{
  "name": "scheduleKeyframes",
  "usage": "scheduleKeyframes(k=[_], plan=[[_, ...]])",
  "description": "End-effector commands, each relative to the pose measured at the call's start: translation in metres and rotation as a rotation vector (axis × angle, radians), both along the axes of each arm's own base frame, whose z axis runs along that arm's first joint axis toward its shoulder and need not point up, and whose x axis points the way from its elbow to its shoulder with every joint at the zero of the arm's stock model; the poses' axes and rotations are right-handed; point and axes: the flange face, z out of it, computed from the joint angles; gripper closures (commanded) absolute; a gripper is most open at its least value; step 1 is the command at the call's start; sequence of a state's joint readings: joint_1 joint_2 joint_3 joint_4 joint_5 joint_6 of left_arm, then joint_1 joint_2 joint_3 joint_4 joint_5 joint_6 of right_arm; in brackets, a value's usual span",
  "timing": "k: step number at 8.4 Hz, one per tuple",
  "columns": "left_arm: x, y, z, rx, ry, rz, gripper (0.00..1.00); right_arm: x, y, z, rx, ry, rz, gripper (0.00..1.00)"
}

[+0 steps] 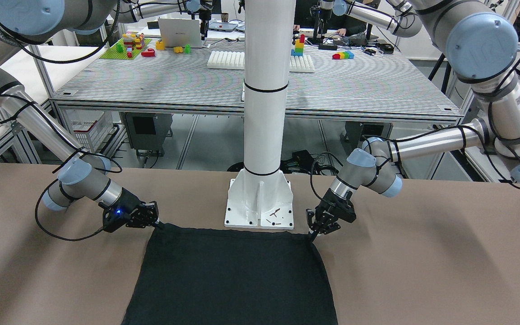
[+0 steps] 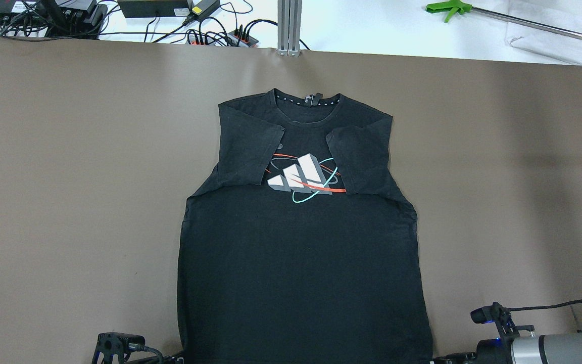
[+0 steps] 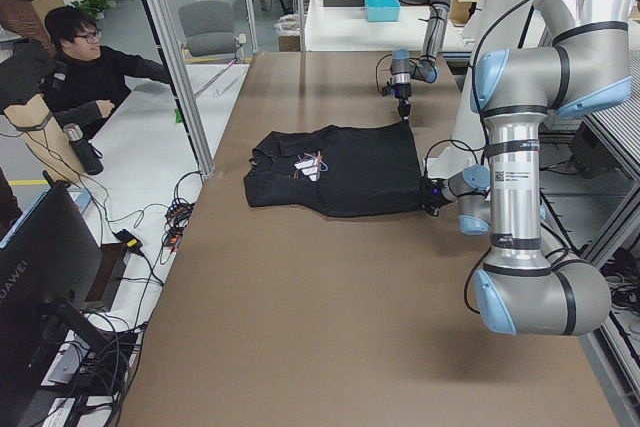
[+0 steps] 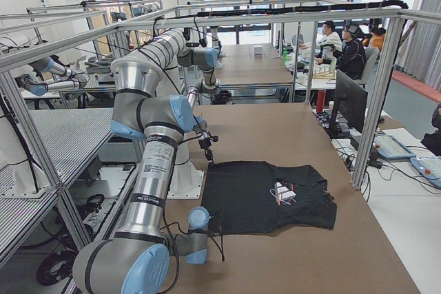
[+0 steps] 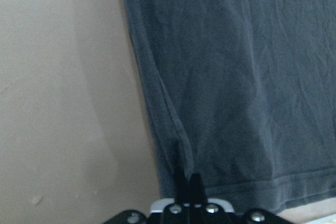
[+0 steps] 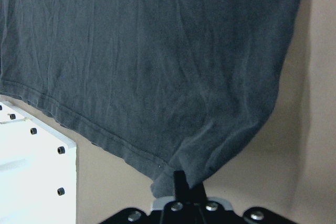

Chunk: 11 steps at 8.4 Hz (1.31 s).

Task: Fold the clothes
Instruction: 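Grasp the hem corners nearest the robot with both grippers, then lift the hem with both grippers and fold it toward the collar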

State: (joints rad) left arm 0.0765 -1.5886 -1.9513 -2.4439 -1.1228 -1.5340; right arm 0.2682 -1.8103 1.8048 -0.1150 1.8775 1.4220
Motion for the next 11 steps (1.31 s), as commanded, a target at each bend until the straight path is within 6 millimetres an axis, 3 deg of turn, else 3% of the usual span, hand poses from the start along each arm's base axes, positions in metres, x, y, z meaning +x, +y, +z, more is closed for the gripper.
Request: scheduleKeyframes(k=[1,3,6,8,10,11], plan=[[-0.025,-0.001,-0.020,-0.018,0.044,0.060,1.00,0.010,-0.009,-0.008,0.000,-0.021,-0.012,1.00],[-0.083,-0.013,-0.037,-0.035,0.086,0.122,1.00,0.043,-0.010,-0.019,-0.005,-0.096,-0.038,1.00],[-0.131,-0.012,-0.088,-0.004,0.362,0.327,1.00,0.095,0.018,-0.022,-0.094,-0.330,-0.140,1.00],[-0.186,-0.005,-0.072,0.062,0.562,0.533,1.00,0.119,0.033,-0.032,-0.144,-0.490,-0.241,1.00],[-0.189,-0.003,-0.067,0.084,0.599,0.562,1.00,0.134,0.044,-0.036,-0.144,-0.591,-0.331,1.00],[-0.187,-0.005,-0.061,0.085,0.584,0.554,1.00,0.132,0.043,-0.035,-0.149,-0.592,-0.327,1.00]])
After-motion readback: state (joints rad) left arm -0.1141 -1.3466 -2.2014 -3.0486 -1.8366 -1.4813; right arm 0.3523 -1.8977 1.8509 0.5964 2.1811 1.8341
